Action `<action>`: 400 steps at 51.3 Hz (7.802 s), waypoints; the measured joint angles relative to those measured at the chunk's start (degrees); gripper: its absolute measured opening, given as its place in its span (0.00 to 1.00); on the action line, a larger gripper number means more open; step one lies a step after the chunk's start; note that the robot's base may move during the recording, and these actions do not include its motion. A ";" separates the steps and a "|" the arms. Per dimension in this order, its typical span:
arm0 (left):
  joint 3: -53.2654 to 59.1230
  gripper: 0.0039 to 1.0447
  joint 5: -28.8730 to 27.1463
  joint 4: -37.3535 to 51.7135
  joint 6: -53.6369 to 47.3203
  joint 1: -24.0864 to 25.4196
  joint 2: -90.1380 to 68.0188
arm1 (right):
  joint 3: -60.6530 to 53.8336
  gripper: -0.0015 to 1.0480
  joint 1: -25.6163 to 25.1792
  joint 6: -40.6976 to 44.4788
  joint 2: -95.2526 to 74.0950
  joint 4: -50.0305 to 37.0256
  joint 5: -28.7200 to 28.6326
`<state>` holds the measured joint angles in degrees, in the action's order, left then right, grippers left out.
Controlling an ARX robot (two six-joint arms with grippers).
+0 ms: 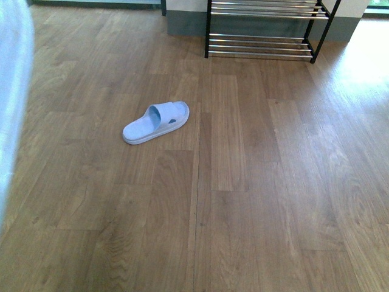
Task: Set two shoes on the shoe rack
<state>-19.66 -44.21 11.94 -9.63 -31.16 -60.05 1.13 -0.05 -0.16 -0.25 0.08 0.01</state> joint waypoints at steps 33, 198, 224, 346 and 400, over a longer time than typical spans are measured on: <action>2.93 0.02 -5.11 -4.09 -9.94 -2.91 23.45 | 0.00 0.91 0.00 0.00 0.02 0.00 0.00; 3.02 0.02 -5.11 -4.09 -10.10 -2.95 23.32 | 41.09 0.91 8.90 -10.69 -143.93 -43.39 4.13; 3.02 0.02 -5.11 -4.09 -10.10 -2.95 23.32 | 59.98 0.91 11.23 -16.87 -157.72 -37.81 11.30; 3.02 0.02 -5.11 -4.09 -10.10 -2.95 23.32 | 61.05 0.01 5.09 -3.28 -159.71 -46.49 19.91; 3.02 0.02 -5.11 -4.09 -10.10 -2.95 23.32 | 21.51 0.01 -0.83 19.82 -37.22 -5.25 4.81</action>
<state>-16.64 -49.32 7.86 -19.73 -34.11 -36.73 22.63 -0.89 19.66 -37.47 -5.17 4.82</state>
